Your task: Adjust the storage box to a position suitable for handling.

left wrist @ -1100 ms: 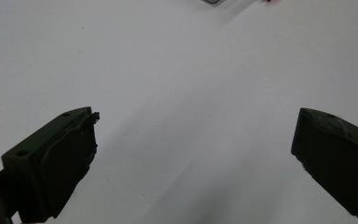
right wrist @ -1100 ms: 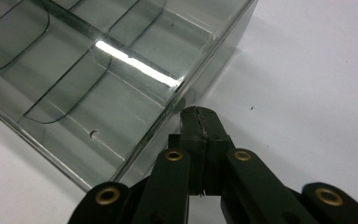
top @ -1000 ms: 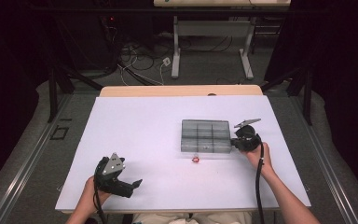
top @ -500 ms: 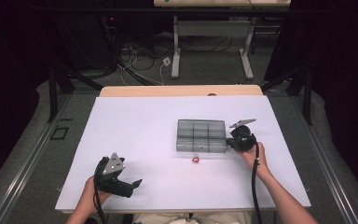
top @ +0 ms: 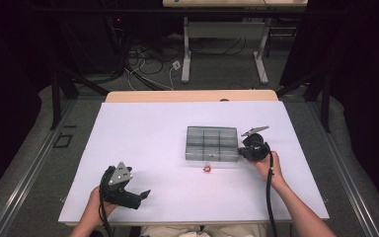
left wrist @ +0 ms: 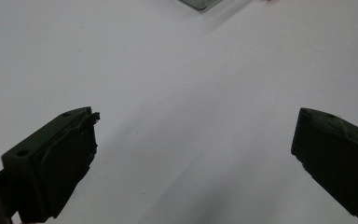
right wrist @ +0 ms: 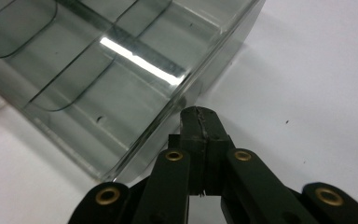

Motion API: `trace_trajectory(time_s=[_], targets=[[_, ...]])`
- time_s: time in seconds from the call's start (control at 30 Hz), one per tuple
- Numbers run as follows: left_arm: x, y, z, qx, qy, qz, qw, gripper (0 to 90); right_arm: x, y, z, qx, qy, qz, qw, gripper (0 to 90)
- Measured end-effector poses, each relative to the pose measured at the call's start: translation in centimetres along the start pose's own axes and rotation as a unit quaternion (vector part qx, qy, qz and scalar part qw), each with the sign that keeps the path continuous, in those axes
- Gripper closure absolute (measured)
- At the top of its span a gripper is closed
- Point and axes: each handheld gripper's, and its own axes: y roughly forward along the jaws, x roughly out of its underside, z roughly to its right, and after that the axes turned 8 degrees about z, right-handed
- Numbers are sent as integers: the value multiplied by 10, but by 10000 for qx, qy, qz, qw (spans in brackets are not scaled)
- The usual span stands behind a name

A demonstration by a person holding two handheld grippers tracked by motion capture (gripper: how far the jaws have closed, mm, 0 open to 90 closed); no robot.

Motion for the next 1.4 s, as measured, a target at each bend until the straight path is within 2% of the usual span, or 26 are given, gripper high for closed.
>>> trace_trajectory(time_s=[0.03, 0.13, 0.2, 0.3, 0.37, 0.47, 0.5, 0.63, 0.67, 0.7, 0.93, 1.03, 1.07, 1.1, 1.13, 1.2, 1.23, 1.27, 1.4], targets=[[1, 2, 0, -43, -13, 87, 10000, 1, -1, 1, 1, 15, 0, -9, 10000, 900], [0, 2, 1, -62, -13, 53, 10000, 0, -2, 4, 2, -20, -3, -27, 10000, 900], [1, 2, 1, -67, -5, 48, 10000, 1, -3, 4, 2, -99, -31, -168, 9998, 900], [1, 2, 0, -47, -4, 54, 10000, 0, -5, 5, 1, -116, -25, -202, 9997, 900], [1, 2, 0, -43, -8, 66, 10000, 0, -7, 7, -1, -146, -102, -214, 9996, 900], [1, 1, 1, -41, 0, 70, 10000, 1, -9, 9, -2, -126, -158, -195, 9996, 900], [0, 0, 0, -1, 0, -11, 10000, 0, -10, 9, -3, -124, -131, -191, 9997, 900], [1, 0, 0, -2, 5, 15, 10000, 0, -14, 13, -5, -123, -193, -182, 9996, 900], [1, 1, 0, 0, 3, 17, 10000, 1, -14, 14, -6, -145, -135, -195, 9996, 900], [1, 1, 0, 0, 5, 15, 10000, 1, -14, 15, -5, -121, -210, -188, 9995, 900], [1, 1, 0, -41, -2, 70, 10000, 0, -19, 20, -4, -56, -212, -147, 9997, 900], [1, 1, 0, 3, 1, 13, 10000, 0, -19, 23, -3, -15, -276, -163, 9995, 900], [1, 2, 0, -41, -2, 65, 10000, 0, -17, 26, -3, -74, -236, 5, 9997, 900], [1, 2, 0, -40, -5, 59, 10000, 0, -19, 24, -4, -18, -238, -168, 9996, 900], [1, 2, 0, -37, -2, 58, 10000, 1, -19, 25, -5, -79, -186, -143, 9997, 900], [1, 2, 0, -37, 3, 59, 10000, 0, -21, 26, -6, -42, -314, -153, 9994, 900], [1, 2, 0, -39, 6, 59, 10000, 0, -21, 29, -7, -104, -311, -44, 9995, 900], [1, 1, 0, -40, 6, 62, 10000, 1, -23, 28, -9, -67, -355, -157, 9992, 900], [1, 0, 0, 10, -13, -4, 10000, 0, -28, 33, -13, -52, -376, -116, 9992, 900]])
